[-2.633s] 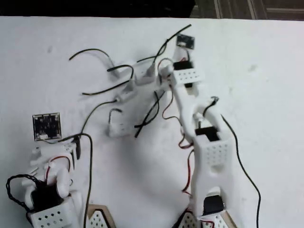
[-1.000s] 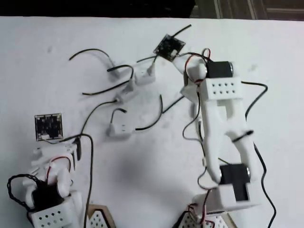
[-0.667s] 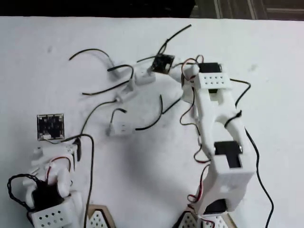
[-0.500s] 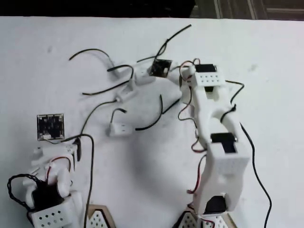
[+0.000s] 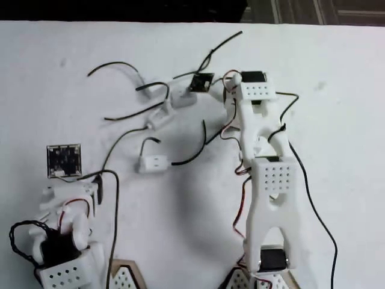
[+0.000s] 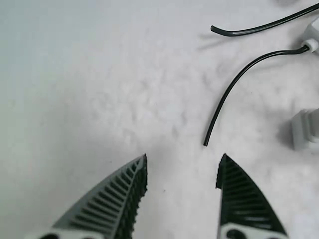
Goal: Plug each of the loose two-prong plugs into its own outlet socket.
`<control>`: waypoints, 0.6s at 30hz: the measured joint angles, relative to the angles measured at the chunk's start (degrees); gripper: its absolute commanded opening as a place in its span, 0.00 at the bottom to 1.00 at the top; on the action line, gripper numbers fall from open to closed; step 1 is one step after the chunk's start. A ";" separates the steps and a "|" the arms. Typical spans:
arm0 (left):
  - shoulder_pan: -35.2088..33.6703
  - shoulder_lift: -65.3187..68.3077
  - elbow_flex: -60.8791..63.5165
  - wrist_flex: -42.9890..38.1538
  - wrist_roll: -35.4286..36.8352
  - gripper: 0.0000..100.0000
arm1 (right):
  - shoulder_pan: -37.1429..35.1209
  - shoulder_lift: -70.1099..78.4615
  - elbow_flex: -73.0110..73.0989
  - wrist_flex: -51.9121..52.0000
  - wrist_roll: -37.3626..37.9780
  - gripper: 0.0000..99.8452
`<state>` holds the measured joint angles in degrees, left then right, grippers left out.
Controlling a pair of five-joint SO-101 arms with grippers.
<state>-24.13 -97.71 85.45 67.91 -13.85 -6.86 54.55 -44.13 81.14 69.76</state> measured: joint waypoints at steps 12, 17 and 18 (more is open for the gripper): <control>0.00 0.00 0.09 0.00 0.00 0.23 | -0.70 9.58 -19.87 9.58 -3.69 0.02; 0.00 0.00 0.62 -0.44 0.00 0.23 | -1.67 10.73 -31.47 15.38 -8.09 0.02; 0.00 0.00 0.62 -0.44 0.00 0.23 | -1.85 10.73 -34.20 15.91 -9.32 0.02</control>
<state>-24.13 -97.71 86.07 67.47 -13.85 -8.70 65.27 -78.33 97.05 60.44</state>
